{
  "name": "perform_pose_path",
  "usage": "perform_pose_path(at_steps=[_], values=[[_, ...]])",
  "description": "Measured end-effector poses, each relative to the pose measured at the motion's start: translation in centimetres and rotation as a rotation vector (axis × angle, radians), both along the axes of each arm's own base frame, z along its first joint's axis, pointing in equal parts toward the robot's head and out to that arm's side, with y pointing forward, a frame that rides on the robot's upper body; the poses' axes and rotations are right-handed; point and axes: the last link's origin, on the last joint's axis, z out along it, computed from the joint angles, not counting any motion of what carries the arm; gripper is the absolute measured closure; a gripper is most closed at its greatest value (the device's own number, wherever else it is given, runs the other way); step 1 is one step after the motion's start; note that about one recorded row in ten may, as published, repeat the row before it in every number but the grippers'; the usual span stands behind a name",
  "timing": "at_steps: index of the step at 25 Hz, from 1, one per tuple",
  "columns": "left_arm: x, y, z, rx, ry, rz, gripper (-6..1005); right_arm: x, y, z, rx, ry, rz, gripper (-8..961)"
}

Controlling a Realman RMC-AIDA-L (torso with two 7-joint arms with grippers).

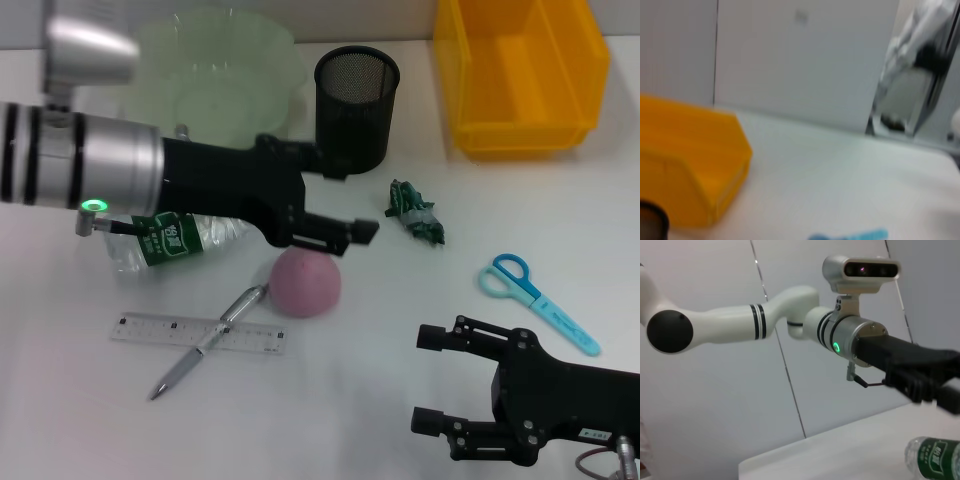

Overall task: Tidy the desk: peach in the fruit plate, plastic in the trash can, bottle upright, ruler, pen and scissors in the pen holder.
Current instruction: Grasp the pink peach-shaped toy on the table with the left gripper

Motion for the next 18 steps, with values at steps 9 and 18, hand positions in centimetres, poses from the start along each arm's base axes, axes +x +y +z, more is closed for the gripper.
perform_pose_path(at_steps=[9, 18], values=[[0.8, 0.7, -2.5, -0.028, 0.356, -0.013, 191, 0.2, -0.1, 0.0, 0.004, -0.004, -0.008, 129], [0.8, 0.9, -4.7, 0.001, 0.525, -0.053, 197, 0.1, 0.0, 0.1, 0.007, -0.006, -0.003, 130]])
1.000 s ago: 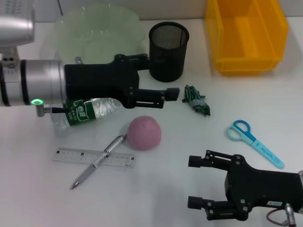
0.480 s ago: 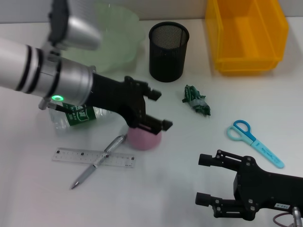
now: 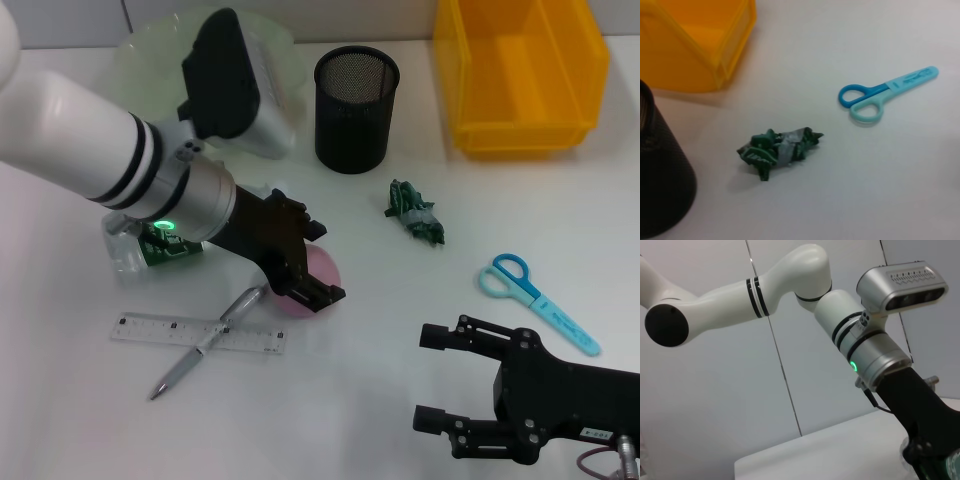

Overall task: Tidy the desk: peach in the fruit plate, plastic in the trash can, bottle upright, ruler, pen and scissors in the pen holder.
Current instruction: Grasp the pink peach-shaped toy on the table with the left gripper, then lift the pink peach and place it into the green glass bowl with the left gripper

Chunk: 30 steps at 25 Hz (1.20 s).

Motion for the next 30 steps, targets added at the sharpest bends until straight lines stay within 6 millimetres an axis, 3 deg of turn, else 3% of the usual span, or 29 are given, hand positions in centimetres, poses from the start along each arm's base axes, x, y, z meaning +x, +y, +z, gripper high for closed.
perform_pose_path(at_steps=[20, 25, 30], values=[[-0.6, -0.1, -1.1, -0.001, 0.155, -0.024, 211, -0.4, 0.7, 0.1, 0.008, 0.002, 0.018, 130], [-0.6, -0.4, -1.3, -0.008, 0.159, -0.031, 395, -0.4, 0.8, 0.1, 0.008, 0.001, 0.019, 130], [-0.2, -0.3, -1.1, 0.006, 0.139, -0.02, 487, -0.4, 0.7, 0.2, 0.01, 0.001, 0.017, 129]])
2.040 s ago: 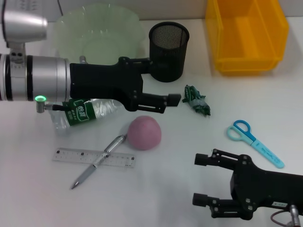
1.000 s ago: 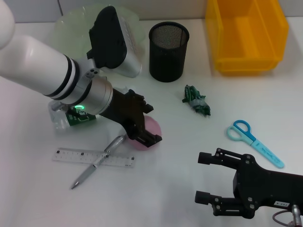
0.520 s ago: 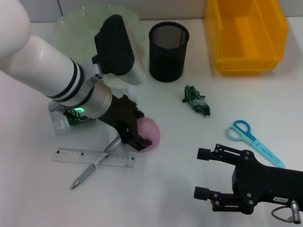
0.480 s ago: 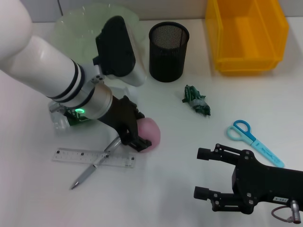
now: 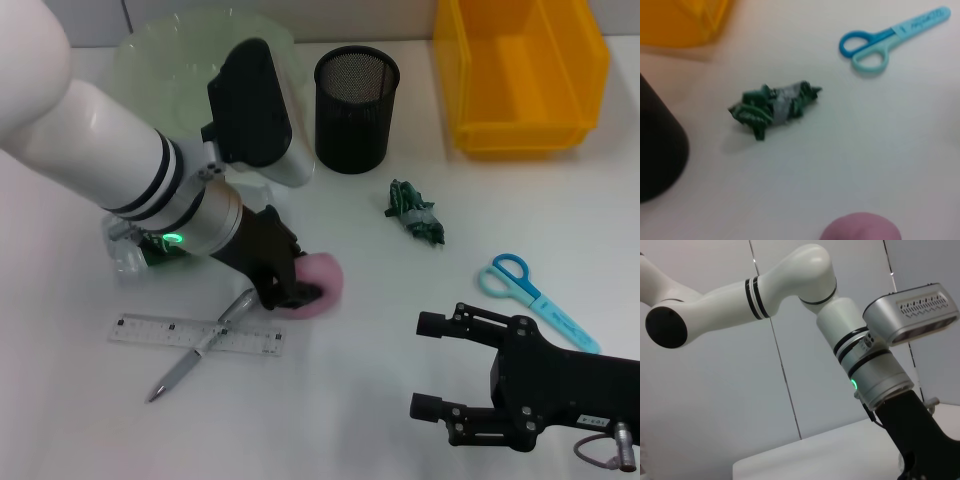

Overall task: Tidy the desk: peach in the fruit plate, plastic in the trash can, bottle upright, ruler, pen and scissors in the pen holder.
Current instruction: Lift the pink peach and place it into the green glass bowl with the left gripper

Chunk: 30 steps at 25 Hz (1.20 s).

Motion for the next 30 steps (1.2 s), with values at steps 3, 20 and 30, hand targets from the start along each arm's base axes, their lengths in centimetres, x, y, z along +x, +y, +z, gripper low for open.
perform_pose_path(at_steps=[3, 20, 30], values=[[0.7, 0.0, 0.4, 0.025, -0.034, 0.004, 543, 0.1, -0.1, 0.0, 0.002, 0.001, -0.006, 129], [2.7, 6.3, 7.5, 0.614, -0.562, 0.145, 781, 0.1, -0.3, 0.1, 0.005, 0.018, -0.013, 130], [0.4, 8.4, 6.0, 0.871, -0.568, 0.153, 817, -0.1, -0.4, 0.2, 0.006, 0.033, -0.012, 130]])
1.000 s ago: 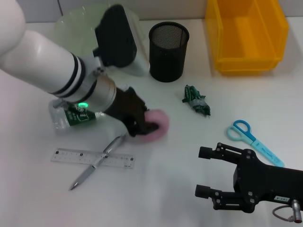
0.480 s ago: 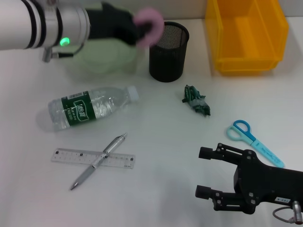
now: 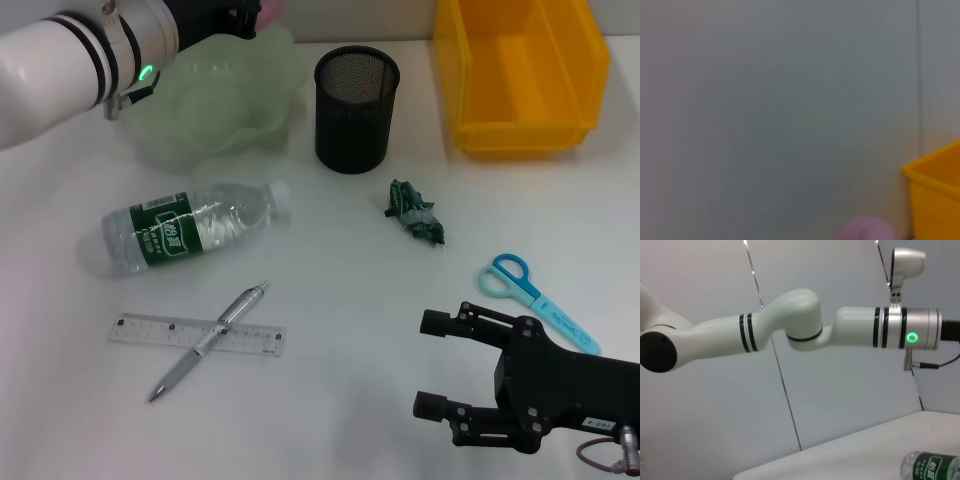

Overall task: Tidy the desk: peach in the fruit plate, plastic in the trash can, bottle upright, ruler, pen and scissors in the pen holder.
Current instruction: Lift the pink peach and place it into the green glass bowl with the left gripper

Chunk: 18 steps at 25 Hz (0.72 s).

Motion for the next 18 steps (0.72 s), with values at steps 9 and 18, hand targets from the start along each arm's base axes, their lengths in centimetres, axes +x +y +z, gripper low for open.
perform_pose_path(at_steps=[9, 18], values=[[-2.1, 0.2, -0.4, 0.03, 0.022, 0.056, 896, 0.0, 0.0, 0.0, 0.003, 0.001, -0.003, 129], [-3.3, 0.0, -0.3, 0.048, 0.021, 0.086, 806, -0.1, 0.2, 0.1, 0.006, 0.002, 0.002, 129]])
